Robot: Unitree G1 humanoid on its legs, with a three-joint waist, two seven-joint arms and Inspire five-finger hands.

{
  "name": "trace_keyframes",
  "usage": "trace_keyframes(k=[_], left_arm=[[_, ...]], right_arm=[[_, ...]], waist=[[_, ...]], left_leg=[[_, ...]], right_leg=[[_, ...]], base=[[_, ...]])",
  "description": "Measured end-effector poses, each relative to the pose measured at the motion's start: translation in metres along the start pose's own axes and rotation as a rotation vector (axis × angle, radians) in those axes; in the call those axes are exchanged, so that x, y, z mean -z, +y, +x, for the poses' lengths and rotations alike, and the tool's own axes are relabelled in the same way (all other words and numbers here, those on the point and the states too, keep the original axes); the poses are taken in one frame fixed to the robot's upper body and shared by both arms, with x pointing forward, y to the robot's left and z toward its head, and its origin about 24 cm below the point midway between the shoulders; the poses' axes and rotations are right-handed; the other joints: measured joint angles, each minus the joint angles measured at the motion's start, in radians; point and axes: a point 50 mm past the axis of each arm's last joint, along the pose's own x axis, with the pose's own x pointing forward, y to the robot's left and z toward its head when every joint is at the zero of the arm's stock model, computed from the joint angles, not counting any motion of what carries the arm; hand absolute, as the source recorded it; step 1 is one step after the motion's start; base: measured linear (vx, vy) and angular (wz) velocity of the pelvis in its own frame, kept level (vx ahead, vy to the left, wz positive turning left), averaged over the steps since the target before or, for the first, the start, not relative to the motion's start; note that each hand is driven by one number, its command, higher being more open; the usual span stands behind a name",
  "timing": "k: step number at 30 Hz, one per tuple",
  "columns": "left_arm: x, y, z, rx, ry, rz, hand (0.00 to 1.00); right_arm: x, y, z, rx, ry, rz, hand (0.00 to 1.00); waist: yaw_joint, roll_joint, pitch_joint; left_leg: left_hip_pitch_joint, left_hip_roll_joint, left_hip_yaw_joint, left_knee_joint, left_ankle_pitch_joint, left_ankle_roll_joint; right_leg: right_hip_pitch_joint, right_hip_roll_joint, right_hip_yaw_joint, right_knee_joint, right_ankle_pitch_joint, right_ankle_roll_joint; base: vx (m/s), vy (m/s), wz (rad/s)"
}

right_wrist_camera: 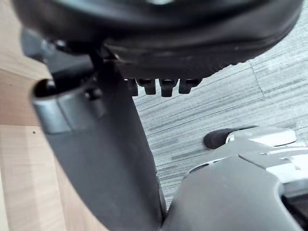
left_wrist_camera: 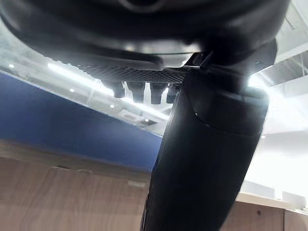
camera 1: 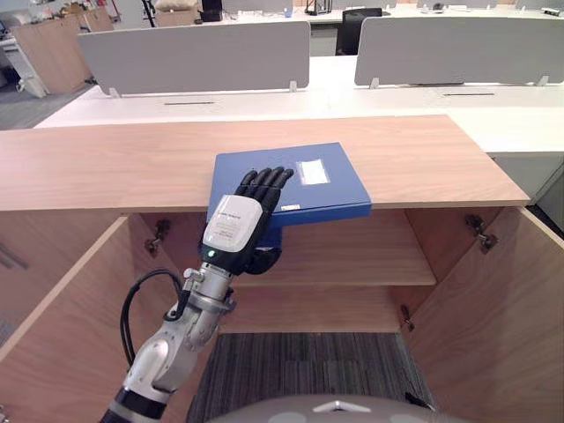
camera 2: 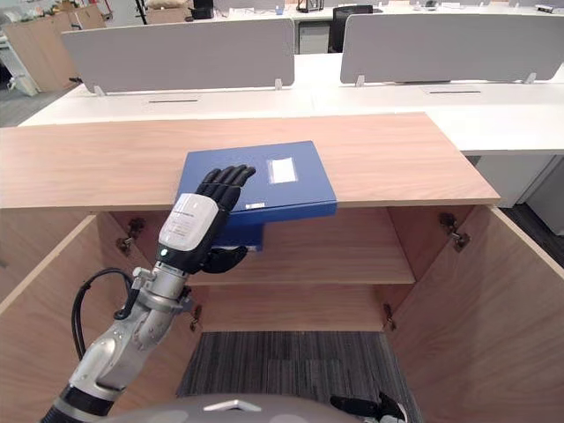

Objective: Walk over to the cabinet, pick up the folder, carry it to the office cabinet, place the folder inside the office cabinet, then close the office cabinet door

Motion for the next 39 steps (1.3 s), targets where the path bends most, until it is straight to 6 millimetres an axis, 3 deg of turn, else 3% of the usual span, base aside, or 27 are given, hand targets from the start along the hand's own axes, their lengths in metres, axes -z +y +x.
trace_keyframes(k=[2,3,10,18,28,32,39], left_arm=[[0.001,-0.001,0.000,0.001,0.017,0.015,1.00],[0.002,-0.003,0.000,-0.002,0.025,0.014,0.00],[0.005,-0.007,0.001,-0.011,0.069,0.014,0.00],[0.000,0.005,0.015,-0.130,0.035,0.041,0.00],[-0.006,0.011,0.014,-0.203,0.063,-0.029,0.00],[-0.023,0.021,0.015,-0.275,0.038,-0.168,0.00],[-0.075,0.032,0.019,-0.298,-0.157,-0.685,0.00]], right_arm=[[0.000,0.000,0.000,0.000,0.000,0.000,1.00],[0.000,0.000,0.000,-0.001,0.001,0.000,1.00],[0.001,0.000,0.000,-0.004,0.013,0.000,1.00],[0.002,0.000,0.000,-0.005,0.019,0.000,1.00],[-0.002,-0.001,0.000,-0.005,0.004,-0.018,1.00],[-0.002,0.000,0.000,-0.005,0.001,-0.017,1.00],[-0.007,0.005,0.000,-0.012,-0.032,-0.046,1.00]], waist=[[-0.003,-0.001,0.001],[-0.004,0.000,0.001],[-0.019,0.006,0.003],[-0.023,0.012,0.008],[-0.027,0.023,0.014],[-0.021,0.022,0.014],[-0.021,0.022,0.011]], left_leg=[[0.000,-0.001,0.000,0.000,-0.001,-0.001],[0.000,-0.001,0.000,0.000,-0.001,-0.001],[-0.002,-0.003,0.001,0.000,-0.002,-0.002],[-0.007,-0.006,0.004,0.000,-0.002,-0.002],[-0.001,-0.003,0.006,0.000,-0.012,-0.004],[-0.009,-0.003,0.022,0.000,-0.017,-0.004],[-0.016,-0.002,0.035,0.023,-0.036,-0.002]], right_leg=[[0.000,-0.001,0.001,-0.002,0.001,-0.001],[0.001,-0.002,0.001,-0.003,0.001,-0.001],[0.001,-0.004,0.003,-0.012,0.011,0.004],[0.001,-0.006,0.008,-0.030,0.021,0.010],[0.013,-0.004,0.010,-0.044,0.022,0.010],[-0.001,-0.003,0.026,-0.041,0.022,0.010],[-0.010,-0.005,0.053,-0.031,0.021,0.011]], base=[[0.00,-0.009,-0.02],[0.00,0.000,0.00],[-0.02,-0.005,-0.01],[0.00,0.000,0.00],[0.00,-0.001,-0.01],[0.01,-0.003,-0.10],[-0.01,-0.004,-0.07]])
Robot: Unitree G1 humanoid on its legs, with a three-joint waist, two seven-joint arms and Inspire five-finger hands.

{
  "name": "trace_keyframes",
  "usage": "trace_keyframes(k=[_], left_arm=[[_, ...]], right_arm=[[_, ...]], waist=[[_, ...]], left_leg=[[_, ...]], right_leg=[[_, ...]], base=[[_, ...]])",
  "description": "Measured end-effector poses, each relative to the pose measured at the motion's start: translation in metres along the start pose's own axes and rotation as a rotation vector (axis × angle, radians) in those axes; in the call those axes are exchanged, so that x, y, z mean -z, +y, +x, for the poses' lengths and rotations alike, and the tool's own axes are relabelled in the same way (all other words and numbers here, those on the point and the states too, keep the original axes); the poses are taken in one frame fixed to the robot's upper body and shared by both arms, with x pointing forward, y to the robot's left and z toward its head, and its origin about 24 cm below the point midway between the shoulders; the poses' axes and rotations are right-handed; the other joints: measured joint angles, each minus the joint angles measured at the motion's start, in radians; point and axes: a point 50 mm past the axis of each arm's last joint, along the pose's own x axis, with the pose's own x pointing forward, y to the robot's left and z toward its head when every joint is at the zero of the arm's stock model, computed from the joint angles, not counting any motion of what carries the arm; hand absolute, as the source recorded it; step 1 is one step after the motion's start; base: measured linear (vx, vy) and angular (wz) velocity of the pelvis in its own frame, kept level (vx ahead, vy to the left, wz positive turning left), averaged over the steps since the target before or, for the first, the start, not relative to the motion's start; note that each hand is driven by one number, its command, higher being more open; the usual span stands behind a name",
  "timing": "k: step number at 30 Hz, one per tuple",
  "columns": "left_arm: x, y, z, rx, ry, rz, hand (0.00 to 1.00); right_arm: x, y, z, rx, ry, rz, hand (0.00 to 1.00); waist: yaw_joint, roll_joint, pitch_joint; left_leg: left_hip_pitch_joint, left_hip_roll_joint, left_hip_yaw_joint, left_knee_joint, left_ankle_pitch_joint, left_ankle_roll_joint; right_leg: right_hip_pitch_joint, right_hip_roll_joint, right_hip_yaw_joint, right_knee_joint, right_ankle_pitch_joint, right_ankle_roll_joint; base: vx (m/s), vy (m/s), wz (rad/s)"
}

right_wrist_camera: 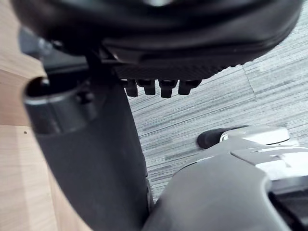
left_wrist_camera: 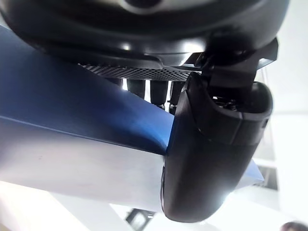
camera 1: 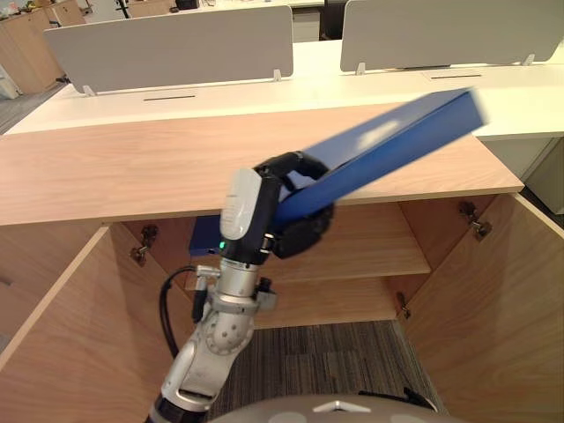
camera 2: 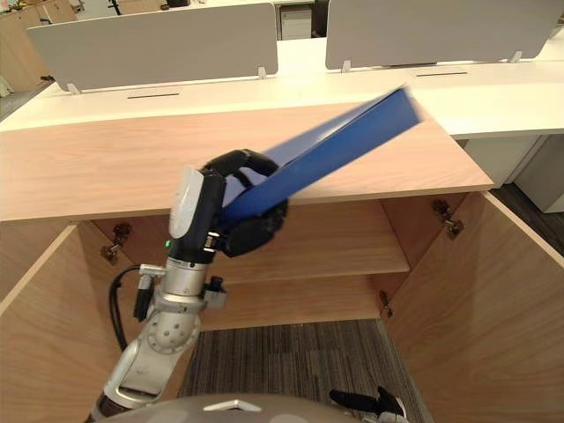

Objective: Walk over to the cabinet, pick up the folder, carry it to the office cabinet, place the folder inside the office cabinet, then close the office cabinet door

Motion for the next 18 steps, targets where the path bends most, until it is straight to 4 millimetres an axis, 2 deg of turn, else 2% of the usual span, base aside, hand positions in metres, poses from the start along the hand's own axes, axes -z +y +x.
trace_keyframes(k=[4,10,11,14,18], left_arm=[[-0.010,-0.003,0.002,-0.023,0.008,-0.273,0.00],[-0.002,0.002,0.003,-0.078,0.111,-0.670,0.00],[-0.001,0.005,0.004,-0.098,0.123,-0.767,0.00],[-0.002,0.011,0.003,-0.134,0.125,-0.847,0.00],[0.001,0.026,-0.005,-0.212,0.137,-0.962,0.00]], right_arm=[[-0.011,0.003,0.000,-0.010,-0.050,-0.005,1.00],[-0.033,0.012,-0.003,-0.030,-0.145,0.018,1.00],[-0.046,0.021,-0.006,-0.060,-0.203,0.038,1.00],[-0.062,0.030,-0.013,-0.094,-0.290,0.069,1.00],[-0.096,0.041,-0.033,-0.159,-0.476,0.165,1.00]], waist=[[-0.003,0.014,-0.013],[0.001,0.019,-0.016],[0.001,0.019,-0.016],[0.000,0.018,-0.017],[0.004,0.011,-0.018]], left_leg=[[0.000,0.004,0.021,0.004,-0.002,-0.001],[-0.005,0.014,0.021,0.018,-0.002,-0.001],[-0.010,0.016,0.022,0.023,-0.002,-0.001],[-0.011,0.018,0.023,0.026,-0.002,-0.001],[-0.020,0.021,0.022,0.034,-0.004,-0.002]], right_leg=[[-0.012,0.004,0.023,0.013,0.000,0.000],[-0.024,0.012,0.029,0.029,-0.001,-0.001],[-0.031,0.015,0.031,0.035,-0.001,-0.001],[-0.031,0.017,0.033,0.037,0.000,-0.001],[-0.035,0.019,0.033,0.039,0.000,-0.002]], base=[[-0.02,-0.009,-0.15],[-0.06,-0.032,-0.02],[-0.04,-0.024,-0.03],[-0.02,-0.009,-0.01],[0.00,0.000,0.00]])
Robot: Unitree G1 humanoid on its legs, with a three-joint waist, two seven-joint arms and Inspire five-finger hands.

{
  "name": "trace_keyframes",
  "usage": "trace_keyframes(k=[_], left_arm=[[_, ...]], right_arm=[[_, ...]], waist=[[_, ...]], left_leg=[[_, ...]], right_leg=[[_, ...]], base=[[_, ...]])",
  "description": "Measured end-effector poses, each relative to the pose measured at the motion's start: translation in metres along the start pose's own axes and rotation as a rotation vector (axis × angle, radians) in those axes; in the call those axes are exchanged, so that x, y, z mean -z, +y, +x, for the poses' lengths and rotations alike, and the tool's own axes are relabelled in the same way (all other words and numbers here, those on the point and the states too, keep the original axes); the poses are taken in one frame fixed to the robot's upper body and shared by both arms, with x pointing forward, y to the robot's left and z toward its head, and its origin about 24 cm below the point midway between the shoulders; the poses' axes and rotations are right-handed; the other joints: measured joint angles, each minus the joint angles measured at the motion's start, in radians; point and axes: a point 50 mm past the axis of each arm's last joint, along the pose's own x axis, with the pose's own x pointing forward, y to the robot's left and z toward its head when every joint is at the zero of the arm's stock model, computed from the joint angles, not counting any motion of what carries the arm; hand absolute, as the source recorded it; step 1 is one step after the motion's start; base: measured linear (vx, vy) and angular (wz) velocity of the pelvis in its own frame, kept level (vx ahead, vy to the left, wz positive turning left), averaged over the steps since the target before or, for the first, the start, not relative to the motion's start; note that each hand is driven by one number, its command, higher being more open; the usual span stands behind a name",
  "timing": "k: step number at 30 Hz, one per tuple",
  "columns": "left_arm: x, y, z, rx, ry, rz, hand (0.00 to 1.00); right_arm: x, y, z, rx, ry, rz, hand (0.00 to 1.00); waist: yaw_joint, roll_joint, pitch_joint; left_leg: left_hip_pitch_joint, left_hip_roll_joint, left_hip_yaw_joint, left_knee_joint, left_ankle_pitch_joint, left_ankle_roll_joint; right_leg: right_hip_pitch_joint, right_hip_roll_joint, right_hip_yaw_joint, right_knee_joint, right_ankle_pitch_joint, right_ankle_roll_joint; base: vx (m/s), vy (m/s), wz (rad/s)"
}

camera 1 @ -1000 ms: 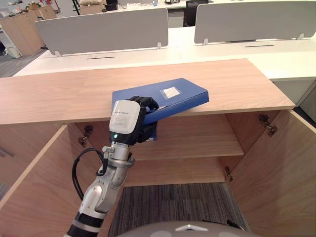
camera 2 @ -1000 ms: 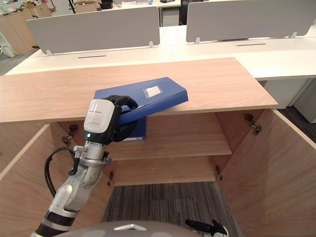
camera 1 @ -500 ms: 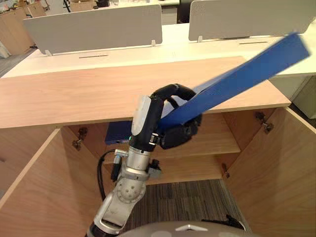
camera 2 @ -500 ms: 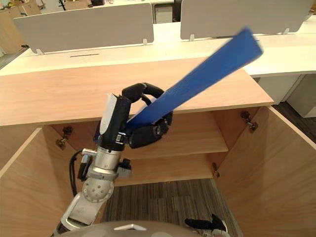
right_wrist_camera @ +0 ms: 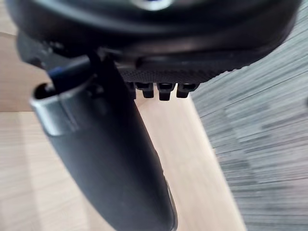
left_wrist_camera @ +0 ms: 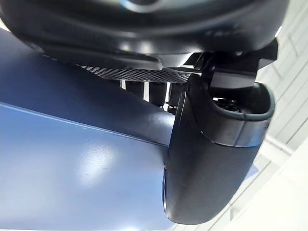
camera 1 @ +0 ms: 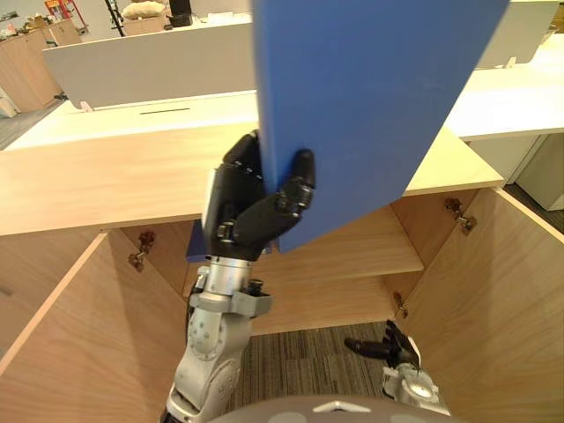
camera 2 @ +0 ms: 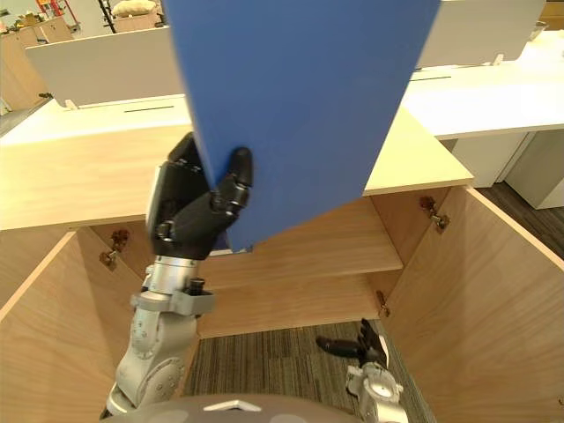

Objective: Walk over to the cabinet, pick up the folder, carry it to the office cabinet, place the folder inside the office cabinet, then close the office cabinet door

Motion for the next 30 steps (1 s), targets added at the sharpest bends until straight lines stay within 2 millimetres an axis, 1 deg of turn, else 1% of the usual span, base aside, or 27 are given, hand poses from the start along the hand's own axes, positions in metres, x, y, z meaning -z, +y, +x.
trace_keyframes(k=[1,2,4,5,7,8,10,13,14,16,18,19,21,26,30], left_arm=[[-0.002,0.006,-0.002,-0.028,0.000,-0.008,0.00],[-0.002,0.009,-0.003,-0.042,0.000,-0.008,0.00],[-0.004,0.020,-0.008,-0.094,0.009,-0.004,0.00],[-0.005,0.022,-0.009,-0.102,0.013,-0.002,0.00],[-0.006,0.031,-0.014,-0.136,0.028,0.018,0.00],[-0.007,0.032,-0.015,-0.144,0.031,0.022,0.00],[-0.009,0.039,-0.020,-0.165,0.037,0.026,0.00],[-0.010,0.043,-0.022,-0.173,0.045,0.031,0.00],[-0.010,0.045,-0.023,-0.175,0.047,0.035,0.00],[-0.010,0.045,-0.024,-0.166,0.051,0.025,0.00],[-0.009,0.044,-0.025,-0.139,0.053,0.000,0.00],[-0.009,0.043,-0.025,-0.132,0.054,-0.003,0.00],[-0.005,0.044,-0.026,-0.108,0.069,-0.014,0.00],[0.008,0.049,-0.030,-0.099,0.134,-0.027,0.00],[0.019,0.052,-0.034,-0.090,0.202,-0.043,0.00]], right_arm=[[-0.011,0.004,-0.002,-0.017,-0.055,0.029,1.00],[-0.017,0.005,-0.003,-0.026,-0.081,0.047,1.00],[-0.038,0.009,-0.010,-0.060,-0.189,0.131,1.00],[-0.042,0.010,-0.012,-0.072,-0.214,0.154,1.00],[-0.062,0.013,-0.021,-0.119,-0.307,0.221,1.00],[-0.066,0.013,-0.023,-0.134,-0.330,0.240,1.00],[-0.086,0.017,-0.032,-0.198,-0.422,0.310,1.00],[-0.107,0.021,-0.043,-0.269,-0.524,0.360,1.00],[-0.122,0.023,-0.052,-0.317,-0.595,0.389,1.00],[-0.135,0.026,-0.061,-0.367,-0.671,0.394,1.00],[-0.155,0.029,-0.073,-0.443,-0.777,0.405,1.00],[-0.159,0.030,-0.076,-0.457,-0.801,0.400,1.00],[-0.175,0.033,-0.084,-0.507,-0.880,0.377,1.00],[-0.195,0.037,-0.092,-0.567,-0.971,0.329,1.00],[-0.212,0.047,-0.096,-0.652,-1.023,0.248,1.00]], waist=[[0.000,-0.003,0.001],[0.000,-0.004,0.002],[0.000,-0.010,0.005],[0.000,-0.010,0.005],[-0.001,-0.021,0.012],[-0.001,-0.023,0.013],[-0.001,-0.027,0.015],[-0.002,-0.027,0.015],[-0.001,-0.026,0.016],[0.000,-0.025,0.016],[0.001,-0.025,0.016],[0.001,-0.025,0.016],[0.001,-0.025,0.017],[0.001,-0.023,0.017],[0.001,-0.022,0.018]], left_leg=[[0.000,0.001,0.000,0.001,0.000,0.000],[0.000,0.001,0.000,0.001,-0.001,0.000],[-0.003,0.002,0.000,0.003,-0.001,-0.001],[-0.004,0.003,0.000,0.003,-0.001,-0.001],[-0.005,0.003,0.000,0.004,-0.003,-0.002],[-0.006,0.003,0.000,0.005,-0.003,-0.002],[-0.011,0.003,0.004,0.006,-0.005,-0.002],[-0.012,0.003,0.006,0.007,-0.008,-0.001],[-0.012,0.003,0.007,0.011,-0.011,-0.002],[-0.013,0.004,0.011,0.018,-0.018,-0.004],[-0.013,0.005,0.017,0.026,-0.024,-0.004],[-0.012,0.005,0.019,0.026,-0.025,-0.004],[-0.010,0.004,0.023,0.027,-0.026,-0.002],[-0.011,0.004,0.026,0.030,-0.027,-0.001],[-0.013,0.004,0.026,0.031,-0.028,-0.001]], right_leg=[[0.000,0.001,0.000,0.000,0.000,0.000],[0.000,0.001,0.000,0.000,0.000,0.000],[-0.002,0.002,0.000,0.000,0.000,0.000],[-0.002,0.002,0.000,0.000,0.000,0.000],[-0.002,0.003,0.000,-0.001,0.000,0.000],[-0.003,0.003,0.000,-0.002,0.000,0.000],[-0.011,0.003,0.005,-0.002,0.000,0.000],[-0.011,0.002,0.007,-0.002,0.000,0.001],[-0.011,0.003,0.009,-0.003,0.001,0.001],[-0.010,0.003,0.013,-0.003,0.001,0.001],[-0.009,0.003,0.018,-0.003,0.001,0.001],[-0.009,0.002,0.020,-0.003,0.001,0.001],[-0.009,0.002,0.025,-0.002,0.002,0.003],[-0.010,0.002,0.028,-0.002,0.003,0.005],[-0.012,0.002,0.030,-0.002,0.004,0.006]], base=[[0.00,0.000,0.00],[0.00,0.000,0.00],[0.00,0.000,0.00],[0.00,0.000,0.00],[0.00,0.000,0.00],[0.00,0.000,0.00],[0.00,0.009,-0.05],[0.00,0.004,-0.02],[0.02,0.011,-0.04],[0.01,0.012,-0.06],[0.00,0.015,-0.08],[0.00,0.016,-0.08],[-0.01,0.015,-0.06],[0.00,0.002,-0.01],[0.00,0.000,0.00]])
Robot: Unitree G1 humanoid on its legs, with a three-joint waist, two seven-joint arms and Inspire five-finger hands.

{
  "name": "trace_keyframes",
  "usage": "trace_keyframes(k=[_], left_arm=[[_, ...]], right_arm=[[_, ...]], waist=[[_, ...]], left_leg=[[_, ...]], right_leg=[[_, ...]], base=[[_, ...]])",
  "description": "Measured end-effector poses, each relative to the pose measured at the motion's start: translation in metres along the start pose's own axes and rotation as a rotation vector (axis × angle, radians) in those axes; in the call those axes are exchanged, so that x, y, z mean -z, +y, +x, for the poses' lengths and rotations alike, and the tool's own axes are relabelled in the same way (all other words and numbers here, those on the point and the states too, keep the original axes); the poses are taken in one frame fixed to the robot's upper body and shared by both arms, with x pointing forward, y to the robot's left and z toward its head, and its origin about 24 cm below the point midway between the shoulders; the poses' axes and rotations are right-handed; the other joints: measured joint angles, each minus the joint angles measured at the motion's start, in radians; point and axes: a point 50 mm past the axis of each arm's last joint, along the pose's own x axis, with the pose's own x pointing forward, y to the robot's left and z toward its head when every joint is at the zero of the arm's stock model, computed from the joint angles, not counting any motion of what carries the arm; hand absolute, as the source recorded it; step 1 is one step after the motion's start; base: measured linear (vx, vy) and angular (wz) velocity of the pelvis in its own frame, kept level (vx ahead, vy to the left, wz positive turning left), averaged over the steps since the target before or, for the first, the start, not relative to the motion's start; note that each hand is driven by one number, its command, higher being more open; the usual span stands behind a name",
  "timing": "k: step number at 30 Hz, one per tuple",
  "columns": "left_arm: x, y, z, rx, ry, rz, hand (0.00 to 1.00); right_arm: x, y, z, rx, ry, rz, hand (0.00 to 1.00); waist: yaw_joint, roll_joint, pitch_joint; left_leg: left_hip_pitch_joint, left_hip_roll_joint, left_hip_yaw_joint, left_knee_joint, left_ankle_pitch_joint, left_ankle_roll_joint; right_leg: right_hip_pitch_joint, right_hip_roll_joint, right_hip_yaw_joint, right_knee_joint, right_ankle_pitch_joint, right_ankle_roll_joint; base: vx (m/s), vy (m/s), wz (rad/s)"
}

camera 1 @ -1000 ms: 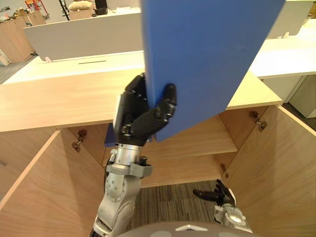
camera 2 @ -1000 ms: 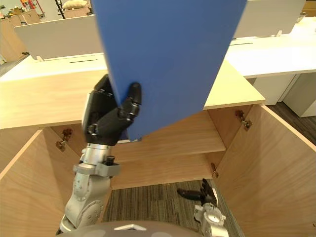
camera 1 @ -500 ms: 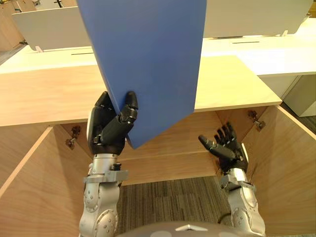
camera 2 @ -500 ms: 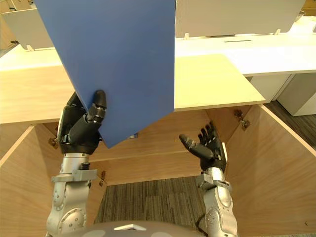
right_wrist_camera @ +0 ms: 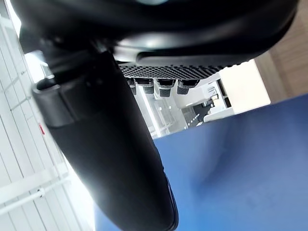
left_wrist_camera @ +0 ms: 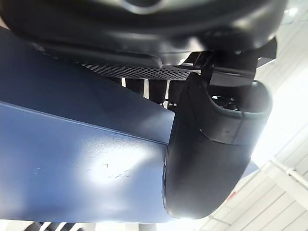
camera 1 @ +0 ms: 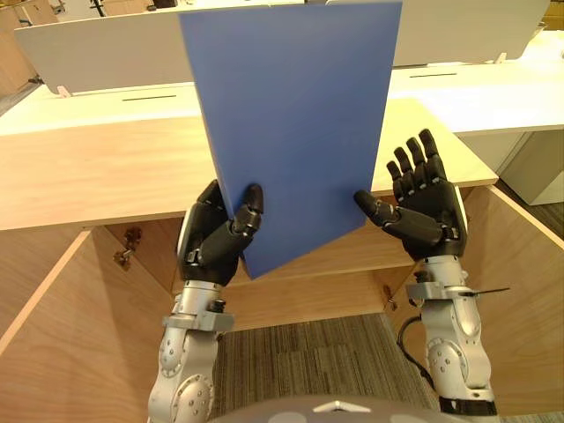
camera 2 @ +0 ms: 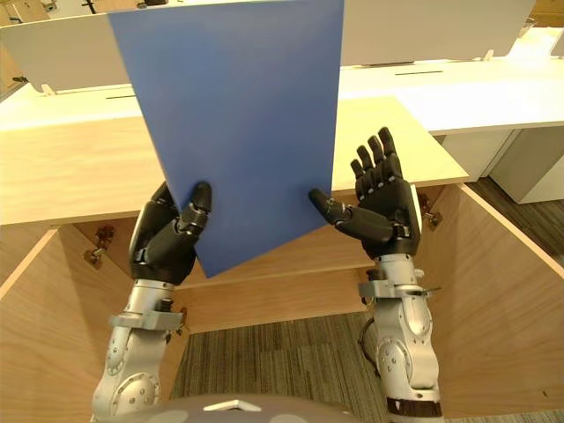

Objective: Walk over to the cabinet, pick up the folder, carry it to the office cabinet, place the folder inside the office cabinet, then close the office cabinet door

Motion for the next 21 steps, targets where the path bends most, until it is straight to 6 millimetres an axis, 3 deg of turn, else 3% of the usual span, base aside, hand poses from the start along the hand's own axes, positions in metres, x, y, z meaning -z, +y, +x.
trace_keyframes(k=[5,16,17,21], left_arm=[[0.004,-0.002,0.001,0.042,0.028,-0.007,0.00],[0.010,0.014,0.010,0.085,0.084,0.030,0.00],[0.011,0.018,0.013,0.083,0.088,0.036,0.00],[0.011,0.022,0.014,0.091,0.103,0.049,0.00]], right_arm=[[-0.006,0.010,0.015,-0.125,-0.014,-0.039,1.00],[0.009,-0.012,0.034,-0.253,0.158,-0.177,1.00],[0.013,-0.015,0.035,-0.263,0.185,-0.173,0.00],[0.021,-0.022,0.036,-0.257,0.238,-0.144,0.00]], waist=[[0.006,0.000,0.000],[0.018,0.005,-0.001],[0.019,0.006,0.000],[0.020,0.007,0.000]], left_leg=[[-0.001,0.000,-0.001,0.000,0.000,0.000],[-0.006,-0.004,-0.004,0.005,0.000,0.001],[-0.007,-0.004,-0.006,0.005,0.001,0.001],[-0.009,-0.005,-0.009,0.004,0.001,0.001]], right_leg=[[0.000,0.000,0.001,0.000,0.003,0.005],[0.000,-0.005,0.000,-0.003,0.008,0.008],[0.000,-0.005,-0.002,-0.003,0.008,0.008],[0.000,-0.006,-0.005,-0.003,0.009,0.007]], base=[[0.00,0.000,0.00],[0.00,0.001,0.00],[0.00,0.000,0.03],[0.00,0.000,0.02]])
